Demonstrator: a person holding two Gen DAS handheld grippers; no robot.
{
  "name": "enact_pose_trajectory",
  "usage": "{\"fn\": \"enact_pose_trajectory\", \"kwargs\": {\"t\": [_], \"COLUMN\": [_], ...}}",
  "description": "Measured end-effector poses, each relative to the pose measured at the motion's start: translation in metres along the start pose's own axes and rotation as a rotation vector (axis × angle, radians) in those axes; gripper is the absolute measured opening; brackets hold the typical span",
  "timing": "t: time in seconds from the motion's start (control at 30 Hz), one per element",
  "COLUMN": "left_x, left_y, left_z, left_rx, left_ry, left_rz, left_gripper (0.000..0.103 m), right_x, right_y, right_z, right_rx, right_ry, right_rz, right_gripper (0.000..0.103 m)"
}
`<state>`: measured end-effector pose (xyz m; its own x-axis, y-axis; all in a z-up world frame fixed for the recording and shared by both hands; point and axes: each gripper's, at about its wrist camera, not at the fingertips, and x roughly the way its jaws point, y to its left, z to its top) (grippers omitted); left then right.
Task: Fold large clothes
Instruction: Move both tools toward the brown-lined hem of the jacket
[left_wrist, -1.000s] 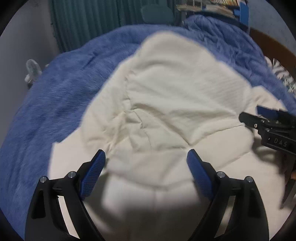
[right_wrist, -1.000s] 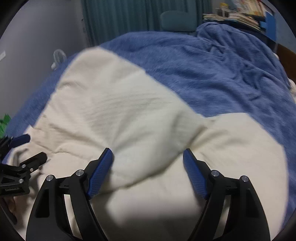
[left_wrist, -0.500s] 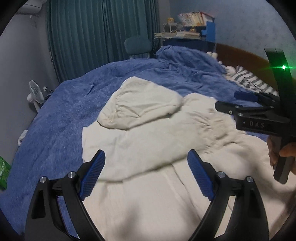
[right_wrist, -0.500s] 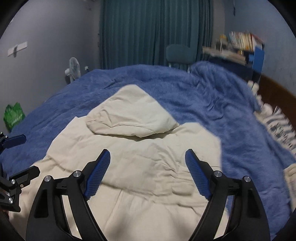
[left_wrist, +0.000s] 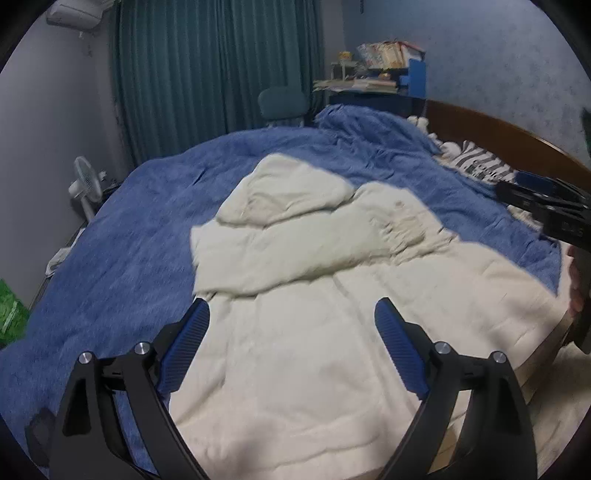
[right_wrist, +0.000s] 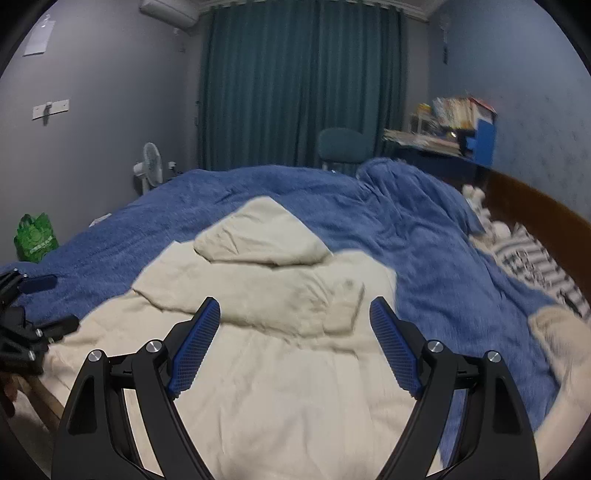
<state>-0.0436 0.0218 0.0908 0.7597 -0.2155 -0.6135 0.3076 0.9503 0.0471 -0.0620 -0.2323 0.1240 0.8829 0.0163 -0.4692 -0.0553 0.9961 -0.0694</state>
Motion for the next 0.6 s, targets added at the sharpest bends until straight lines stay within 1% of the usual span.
{"fn": "enact_pose_trajectory", "kwargs": {"t": [0.07, 0.13, 0.23, 0.27, 0.3, 0.33, 0.37, 0.4, 0.43, 0.53, 0.6], "left_x": [0.005, 0.006, 0.010, 0.013, 0.014, 0.011, 0.008, 0.006, 0.005, 0.003, 0.002], "left_y": [0.008, 0.015, 0.031, 0.037, 0.041, 0.046, 0.051, 0.054, 0.059, 0.070, 0.072], "left_z": [-0.015, -0.028, -0.050, -0.055, -0.057, -0.058, -0.059, -0.060, -0.063, -0.071, -0.073], "left_rx": [-0.023, -0.047, -0.098, -0.119, -0.136, -0.156, -0.173, -0.186, -0.204, -0.250, -0.253], "left_ry": [0.027, 0.035, 0.048, 0.073, 0.091, 0.093, 0.088, 0.087, 0.092, 0.102, 0.105], "left_rz": [0.032, 0.049, 0.070, 0.073, 0.072, 0.072, 0.073, 0.067, 0.057, 0.053, 0.063], "left_gripper": [0.087, 0.087, 0.087, 0.087, 0.087, 0.087, 0.087, 0.087, 0.087, 0.087, 0.087], "right_x": [0.004, 0.014, 0.021, 0.020, 0.017, 0.012, 0.009, 0.007, 0.007, 0.008, 0.010], "right_y": [-0.008, -0.021, -0.044, -0.059, -0.067, -0.076, -0.087, -0.096, -0.104, -0.113, -0.115], "right_z": [-0.023, -0.042, -0.058, -0.061, -0.064, -0.068, -0.074, -0.080, -0.085, -0.093, -0.098], "right_rx": [0.025, 0.052, 0.086, 0.121, 0.142, 0.159, 0.171, 0.188, 0.207, 0.209, 0.207], "right_ry": [0.044, 0.106, 0.160, 0.177, 0.168, 0.157, 0.152, 0.160, 0.168, 0.185, 0.188], "right_rz": [-0.008, -0.030, -0.071, -0.082, -0.081, -0.086, -0.108, -0.117, -0.106, -0.105, -0.084], "right_gripper": [0.080, 0.080, 0.080, 0.080, 0.080, 0.081, 0.084, 0.084, 0.084, 0.084, 0.084]}}
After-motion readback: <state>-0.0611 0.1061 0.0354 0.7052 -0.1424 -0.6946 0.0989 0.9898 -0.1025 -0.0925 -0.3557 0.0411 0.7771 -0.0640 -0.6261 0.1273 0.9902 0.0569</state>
